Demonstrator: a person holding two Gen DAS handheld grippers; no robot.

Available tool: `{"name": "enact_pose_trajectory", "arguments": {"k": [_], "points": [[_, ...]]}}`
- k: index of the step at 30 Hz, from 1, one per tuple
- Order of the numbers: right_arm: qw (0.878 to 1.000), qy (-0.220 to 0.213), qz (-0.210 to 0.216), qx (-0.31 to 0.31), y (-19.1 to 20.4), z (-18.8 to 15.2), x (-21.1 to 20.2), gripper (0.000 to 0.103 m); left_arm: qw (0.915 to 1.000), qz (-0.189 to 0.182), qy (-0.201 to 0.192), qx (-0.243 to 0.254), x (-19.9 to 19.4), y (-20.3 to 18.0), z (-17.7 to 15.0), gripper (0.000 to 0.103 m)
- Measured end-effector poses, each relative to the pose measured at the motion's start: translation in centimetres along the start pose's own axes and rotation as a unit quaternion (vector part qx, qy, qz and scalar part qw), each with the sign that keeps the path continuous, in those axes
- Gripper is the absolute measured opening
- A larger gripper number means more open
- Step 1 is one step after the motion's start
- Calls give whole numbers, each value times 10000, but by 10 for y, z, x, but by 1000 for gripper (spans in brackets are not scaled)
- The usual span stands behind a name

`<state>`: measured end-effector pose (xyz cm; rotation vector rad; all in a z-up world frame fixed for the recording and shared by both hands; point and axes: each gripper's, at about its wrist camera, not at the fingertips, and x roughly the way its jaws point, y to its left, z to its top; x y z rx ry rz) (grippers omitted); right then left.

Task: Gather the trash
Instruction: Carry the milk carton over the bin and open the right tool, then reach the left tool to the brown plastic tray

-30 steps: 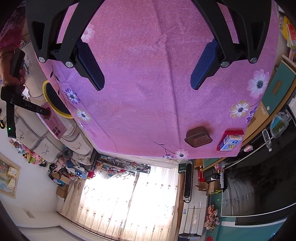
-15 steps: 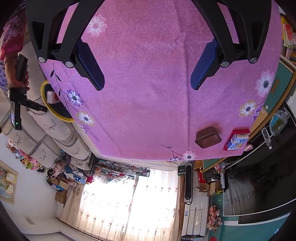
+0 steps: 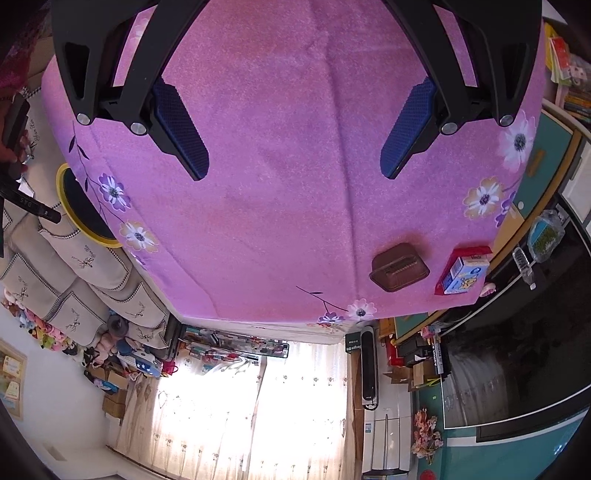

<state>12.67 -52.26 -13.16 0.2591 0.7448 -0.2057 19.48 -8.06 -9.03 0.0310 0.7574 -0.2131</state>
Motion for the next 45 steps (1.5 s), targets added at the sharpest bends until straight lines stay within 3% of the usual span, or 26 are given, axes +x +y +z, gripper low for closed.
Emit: {"name": "enact_pose_trajectory", "arguments": {"k": [3,7,13,19,28,39,42,45], "points": [[10000,0,62,-53,11,2,-2,70,9998,38,27,186,14,14,18,93],[9999,-7,71,-152,20,4,-5,70,9997,-21,228,67,42,40,46,92],[9998,39,72,-182,29,6,-3,70,9984,-201,426,308,91,65,79,74],[9997,83,60,-200,35,5,-1,70,9957,-20,795,477,140,85,86,61],[9995,123,67,-282,48,8,3,70,9970,68,504,582,148,96,102,60],[9995,153,56,-259,49,7,4,72,9951,297,622,713,174,96,117,59],[9996,155,53,-243,48,7,5,72,9951,304,691,636,183,99,119,54],[9996,162,67,-228,48,6,5,72,9941,358,776,670,193,96,118,41]]}}
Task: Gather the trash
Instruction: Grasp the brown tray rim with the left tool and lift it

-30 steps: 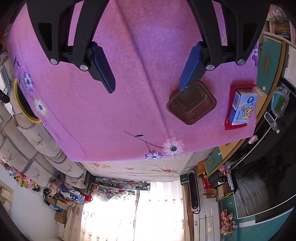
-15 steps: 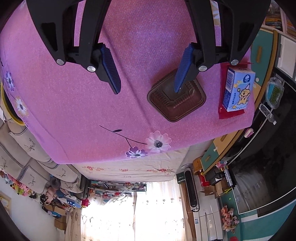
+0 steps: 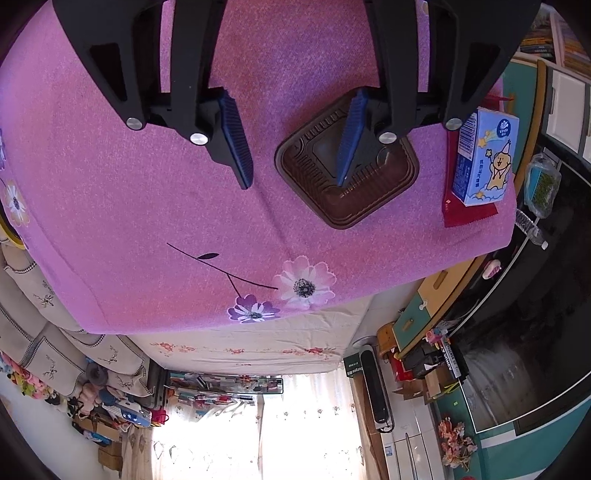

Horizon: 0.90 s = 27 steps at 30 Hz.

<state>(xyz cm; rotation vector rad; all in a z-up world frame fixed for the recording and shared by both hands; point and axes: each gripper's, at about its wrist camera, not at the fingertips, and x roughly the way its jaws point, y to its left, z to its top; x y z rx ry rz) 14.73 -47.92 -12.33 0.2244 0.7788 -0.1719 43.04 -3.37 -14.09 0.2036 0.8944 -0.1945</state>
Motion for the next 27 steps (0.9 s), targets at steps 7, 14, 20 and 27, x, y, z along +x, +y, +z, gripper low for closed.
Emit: {"name": "enact_pose_trajectory", "arguments": {"k": [7,14,20,27], "points": [[9999,31,84,59,-3,-2,2,72,10000,93,14,-18,7,-12,3,16],[9998,-39,119,122,-7,-4,-6,72,9996,238,-112,59,-8,-24,-3,11],[9997,-138,147,140,-11,-9,-21,72,9987,150,-467,-119,-48,-33,-17,9],[9995,-254,152,131,-16,-16,-40,72,9957,-109,-917,109,-112,-70,-46,9]]}}
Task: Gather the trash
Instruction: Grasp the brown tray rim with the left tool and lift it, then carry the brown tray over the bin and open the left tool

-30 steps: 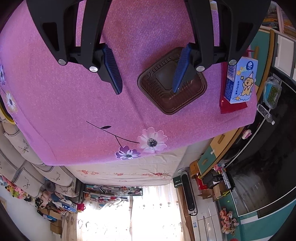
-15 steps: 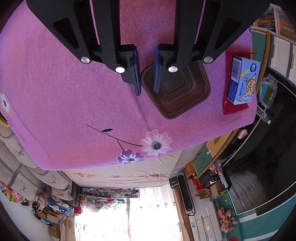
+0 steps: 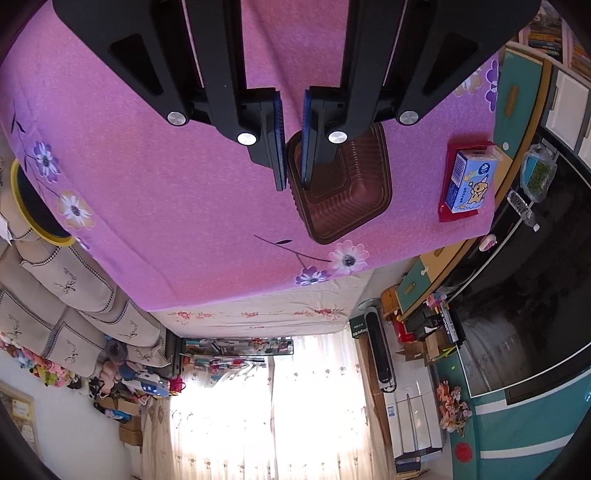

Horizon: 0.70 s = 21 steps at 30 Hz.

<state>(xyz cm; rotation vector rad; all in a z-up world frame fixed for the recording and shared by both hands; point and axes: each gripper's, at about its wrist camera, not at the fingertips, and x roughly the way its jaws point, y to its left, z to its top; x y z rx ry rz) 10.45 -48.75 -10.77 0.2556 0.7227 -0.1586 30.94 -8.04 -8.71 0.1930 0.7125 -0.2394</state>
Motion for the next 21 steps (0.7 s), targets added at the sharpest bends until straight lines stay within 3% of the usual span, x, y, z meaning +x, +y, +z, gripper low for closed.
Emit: {"name": "enact_pose_trajectory", "arguments": {"k": [13,21], "points": [[9986,-528,-9,92,-23,-12,-58,72,9929,-884,-433,667,-100,-132,8,9],[9951,-878,-282,355,-63,-24,-96,72,9729,-1852,-494,1293,-125,-249,22,9]]}}
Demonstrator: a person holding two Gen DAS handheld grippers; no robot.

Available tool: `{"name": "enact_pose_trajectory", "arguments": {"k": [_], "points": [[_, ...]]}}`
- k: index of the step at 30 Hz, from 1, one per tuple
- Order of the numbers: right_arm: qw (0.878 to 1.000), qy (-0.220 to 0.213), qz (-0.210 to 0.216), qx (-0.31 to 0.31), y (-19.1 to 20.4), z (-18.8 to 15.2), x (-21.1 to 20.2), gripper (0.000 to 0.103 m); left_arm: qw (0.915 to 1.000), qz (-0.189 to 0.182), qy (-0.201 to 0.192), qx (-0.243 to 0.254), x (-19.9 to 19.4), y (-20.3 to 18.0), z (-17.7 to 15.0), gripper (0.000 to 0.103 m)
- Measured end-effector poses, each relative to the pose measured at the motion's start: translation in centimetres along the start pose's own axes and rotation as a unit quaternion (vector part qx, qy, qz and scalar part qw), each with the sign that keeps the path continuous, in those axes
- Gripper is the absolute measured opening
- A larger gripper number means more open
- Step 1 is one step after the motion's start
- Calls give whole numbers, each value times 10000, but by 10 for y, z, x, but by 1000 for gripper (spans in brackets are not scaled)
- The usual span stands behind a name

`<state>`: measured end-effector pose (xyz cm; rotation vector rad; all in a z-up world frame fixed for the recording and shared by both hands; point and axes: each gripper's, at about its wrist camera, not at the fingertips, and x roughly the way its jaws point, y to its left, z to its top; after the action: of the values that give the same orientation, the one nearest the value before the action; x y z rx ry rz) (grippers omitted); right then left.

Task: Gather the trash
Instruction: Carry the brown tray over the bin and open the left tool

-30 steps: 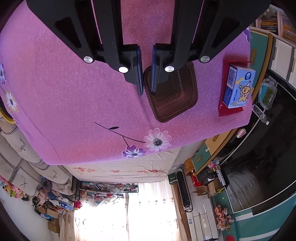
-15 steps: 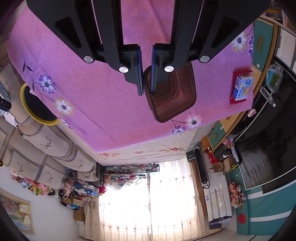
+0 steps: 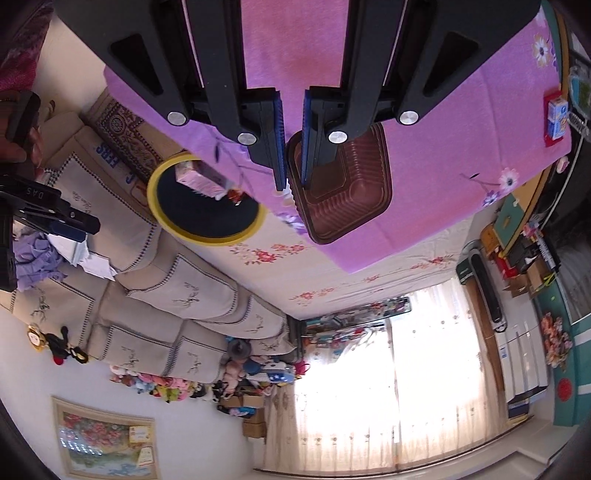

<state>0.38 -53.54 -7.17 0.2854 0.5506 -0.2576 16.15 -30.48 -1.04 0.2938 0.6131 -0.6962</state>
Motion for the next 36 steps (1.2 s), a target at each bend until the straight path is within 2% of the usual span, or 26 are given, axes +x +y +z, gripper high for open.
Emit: {"name": "enact_pose_trajectory", "arguments": {"k": [3,9,14,17,24,25,26,27,28,29,33,36], "points": [[9999,-73,-97,115,-19,-1,-10,72,9992,-364,49,160,19,-39,20,9],[9987,-139,-305,377,-55,-6,-18,72,9960,-782,212,382,72,-96,55,9],[9974,-118,-413,583,-82,-11,-19,72,9947,-775,387,558,126,-121,74,9],[9966,-97,-453,675,-92,-15,-18,72,9942,-762,582,495,161,-126,80,9],[9952,-19,-520,825,-111,-18,-13,72,9926,-678,921,406,219,-127,74,11],[9952,-13,-521,832,-111,-18,-12,73,9924,-654,966,389,225,-126,73,23],[9952,-6,-519,825,-110,-18,-11,73,9927,-610,982,354,229,-124,73,45],[9954,-3,-507,807,-108,-18,-10,73,9933,-553,968,311,232,-121,72,56],[9957,-4,-486,790,-107,-18,-10,73,9939,-488,944,281,232,-119,71,76],[9960,-4,-457,767,-104,-17,-10,73,9942,-435,944,276,232,-115,69,85],[9975,-16,-363,599,-88,-14,-9,74,9935,-403,1064,2,211,-90,56,86],[9987,-20,-266,432,-72,-12,-10,78,9968,-315,712,-176,162,-69,44,88]]}}
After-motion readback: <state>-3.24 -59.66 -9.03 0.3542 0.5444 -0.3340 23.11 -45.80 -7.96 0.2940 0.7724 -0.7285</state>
